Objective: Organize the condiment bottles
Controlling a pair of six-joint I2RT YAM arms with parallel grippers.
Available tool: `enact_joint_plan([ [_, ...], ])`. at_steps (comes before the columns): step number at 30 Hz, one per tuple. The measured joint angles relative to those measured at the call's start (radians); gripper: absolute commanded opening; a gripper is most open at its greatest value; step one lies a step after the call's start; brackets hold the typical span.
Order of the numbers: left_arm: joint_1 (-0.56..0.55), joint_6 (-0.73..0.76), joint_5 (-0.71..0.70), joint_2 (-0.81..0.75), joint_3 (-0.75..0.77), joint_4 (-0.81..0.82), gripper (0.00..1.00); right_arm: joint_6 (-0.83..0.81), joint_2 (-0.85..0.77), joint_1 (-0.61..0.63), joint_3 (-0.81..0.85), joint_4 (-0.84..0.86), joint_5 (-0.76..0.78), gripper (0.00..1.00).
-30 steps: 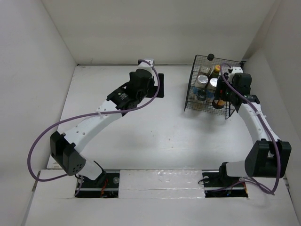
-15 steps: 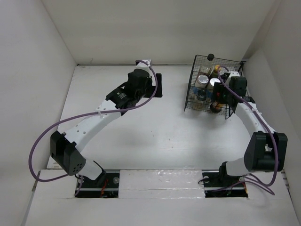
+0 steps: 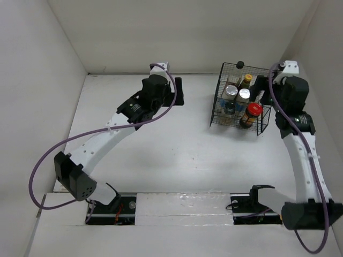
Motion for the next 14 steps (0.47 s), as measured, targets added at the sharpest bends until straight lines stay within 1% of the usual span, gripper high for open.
enact_joint_plan([
  [4,0.0,-0.019,-0.046,-0.036,0.044,-0.009,0.99,-0.016,-0.166,0.051,0.074,-0.014,-0.01,1.0],
  [7,0.0,-0.04,-0.092,-0.09,0.046,-0.018,0.99,-0.032,-0.297,0.106,0.105,0.008,-0.056,1.0],
  [10,0.0,-0.059,-0.133,-0.137,0.046,-0.029,0.99,-0.038,-0.403,0.124,0.133,0.021,-0.073,1.0],
  [14,0.0,-0.077,-0.153,-0.206,0.024,-0.019,0.99,-0.038,-0.465,0.124,0.153,0.035,-0.047,1.0],
])
